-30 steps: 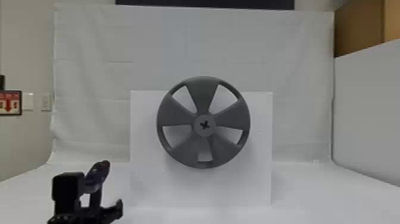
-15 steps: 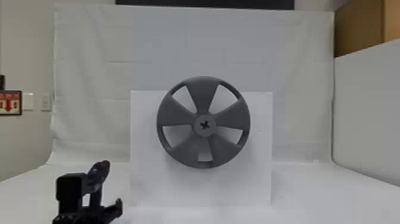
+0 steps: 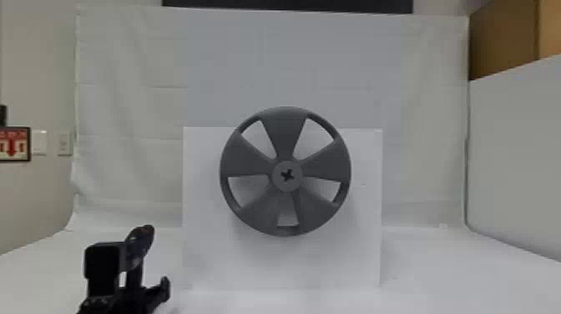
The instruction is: Grasp the drill and bring into the middle of wheel
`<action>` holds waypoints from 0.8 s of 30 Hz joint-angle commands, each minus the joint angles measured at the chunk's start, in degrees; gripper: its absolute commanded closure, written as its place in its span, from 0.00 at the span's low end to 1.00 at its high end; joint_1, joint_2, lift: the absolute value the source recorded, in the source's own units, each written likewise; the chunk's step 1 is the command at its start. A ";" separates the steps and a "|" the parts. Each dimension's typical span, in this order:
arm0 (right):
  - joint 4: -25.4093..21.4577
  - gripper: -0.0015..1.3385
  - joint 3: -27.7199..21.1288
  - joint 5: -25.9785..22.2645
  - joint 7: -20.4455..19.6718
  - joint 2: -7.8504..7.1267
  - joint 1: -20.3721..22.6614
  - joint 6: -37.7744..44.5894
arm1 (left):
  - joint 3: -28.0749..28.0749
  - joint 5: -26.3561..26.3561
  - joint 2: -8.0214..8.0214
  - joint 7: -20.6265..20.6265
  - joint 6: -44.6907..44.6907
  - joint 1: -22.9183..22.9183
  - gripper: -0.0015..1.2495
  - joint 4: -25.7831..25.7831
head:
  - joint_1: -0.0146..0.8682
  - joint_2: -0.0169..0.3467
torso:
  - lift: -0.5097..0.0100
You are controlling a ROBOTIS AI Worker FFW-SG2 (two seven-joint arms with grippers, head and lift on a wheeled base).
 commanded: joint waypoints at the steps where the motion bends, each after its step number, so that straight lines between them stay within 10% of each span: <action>1: 0.00 0.08 0.07 0.13 0.00 0.00 -0.03 0.02 | -0.23 -0.18 0.00 0.21 0.00 -0.65 0.13 1.16 | 0.02 0.05 | 0.20; 18: 0.00 0.08 0.25 0.22 0.00 -0.18 0.05 0.29 | 0.13 -0.70 -0.09 0.56 -0.62 -1.80 0.14 2.48 | 0.02 0.05 | 0.20; 24: 0.00 0.08 0.42 0.39 0.00 -0.09 0.05 0.29 | 0.57 0.53 -0.17 0.56 -0.80 -1.88 0.43 3.18 | 0.02 0.05 | 0.20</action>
